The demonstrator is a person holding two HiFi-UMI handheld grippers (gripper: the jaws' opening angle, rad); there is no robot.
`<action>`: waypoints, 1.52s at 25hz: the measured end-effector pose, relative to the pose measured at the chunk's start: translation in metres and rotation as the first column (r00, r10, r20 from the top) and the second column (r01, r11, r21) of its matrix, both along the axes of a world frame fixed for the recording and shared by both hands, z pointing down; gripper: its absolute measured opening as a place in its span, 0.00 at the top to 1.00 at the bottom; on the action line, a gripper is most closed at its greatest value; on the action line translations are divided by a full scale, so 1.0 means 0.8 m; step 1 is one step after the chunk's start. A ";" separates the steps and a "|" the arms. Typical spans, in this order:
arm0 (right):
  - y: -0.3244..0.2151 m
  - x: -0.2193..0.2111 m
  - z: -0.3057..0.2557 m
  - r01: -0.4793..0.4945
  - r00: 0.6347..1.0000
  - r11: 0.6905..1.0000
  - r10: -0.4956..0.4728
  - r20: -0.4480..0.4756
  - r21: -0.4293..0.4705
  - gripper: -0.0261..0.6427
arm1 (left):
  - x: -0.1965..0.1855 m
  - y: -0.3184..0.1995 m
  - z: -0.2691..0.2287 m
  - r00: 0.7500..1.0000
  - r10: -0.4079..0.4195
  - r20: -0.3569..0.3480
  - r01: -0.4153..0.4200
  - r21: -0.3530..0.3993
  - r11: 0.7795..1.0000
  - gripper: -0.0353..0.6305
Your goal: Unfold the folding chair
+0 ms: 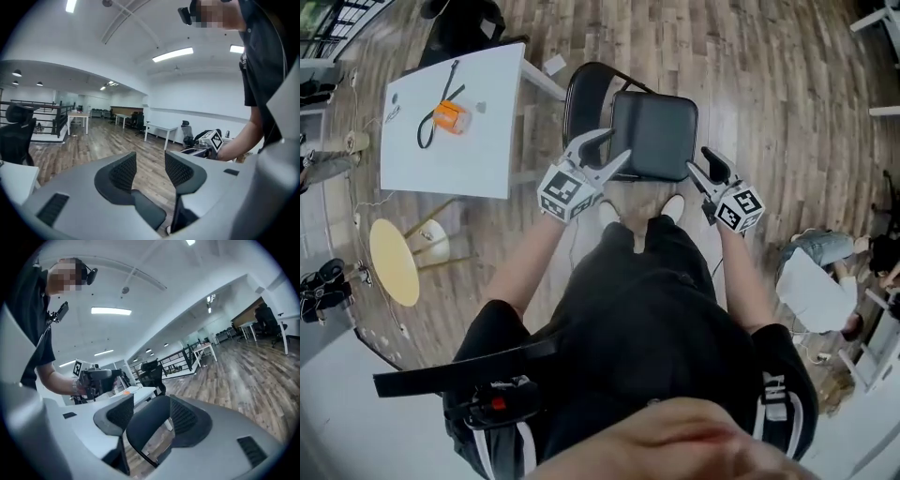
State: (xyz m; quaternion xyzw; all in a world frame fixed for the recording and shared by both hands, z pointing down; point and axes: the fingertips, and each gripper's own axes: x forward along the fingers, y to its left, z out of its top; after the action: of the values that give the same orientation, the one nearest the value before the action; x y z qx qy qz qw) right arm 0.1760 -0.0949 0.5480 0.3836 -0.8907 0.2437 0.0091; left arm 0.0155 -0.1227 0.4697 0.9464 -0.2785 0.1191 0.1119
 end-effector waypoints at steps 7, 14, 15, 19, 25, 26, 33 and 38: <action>0.021 -0.042 -0.136 -0.018 1.000 0.988 0.016 0.009 0.153 0.59 | 0.025 0.039 -0.066 0.985 0.056 -0.161 -0.052 0.026 0.998 0.66; 0.043 -0.087 -0.204 0.085 0.996 0.965 -0.086 -0.006 0.246 0.69 | 0.024 0.073 -0.098 0.975 0.094 -0.202 -0.086 0.051 0.995 0.70; 0.045 -0.089 -0.211 0.087 0.996 0.964 -0.091 0.006 0.253 0.74 | 0.022 0.076 -0.102 0.973 0.093 -0.213 -0.084 0.050 0.995 0.71; 0.045 -0.096 -0.230 0.084 0.995 0.955 -0.094 0.023 0.286 0.87 | 0.018 0.079 -0.106 0.966 0.081 -0.244 -0.072 0.046 0.996 0.84; 0.045 -0.102 -0.252 0.086 0.996 0.930 -0.075 -0.044 0.358 0.95 | 0.018 0.080 -0.122 0.962 0.099 -0.255 -0.077 0.097 0.992 0.94; 0.044 -0.102 -0.255 0.085 0.996 0.925 -0.068 -0.060 0.370 0.95 | 0.019 0.078 -0.126 0.962 0.101 -0.253 -0.076 0.108 0.991 0.94; 0.043 -0.116 -0.268 0.121 0.991 0.910 -0.085 -0.107 0.397 0.95 | 0.024 0.080 -0.140 0.967 0.113 -0.228 -0.080 0.149 0.986 0.94; 0.042 -0.119 -0.262 0.136 0.988 0.911 -0.096 -0.121 0.389 0.95 | 0.026 0.079 -0.135 0.972 0.115 -0.206 -0.082 0.159 0.984 0.94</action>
State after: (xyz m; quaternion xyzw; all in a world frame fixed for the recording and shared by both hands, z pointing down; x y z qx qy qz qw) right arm 0.0810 -0.0616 0.3383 0.3354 -0.9412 0.0380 -0.0102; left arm 0.0364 -0.0594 0.3614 0.9721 -0.2255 0.0006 0.0643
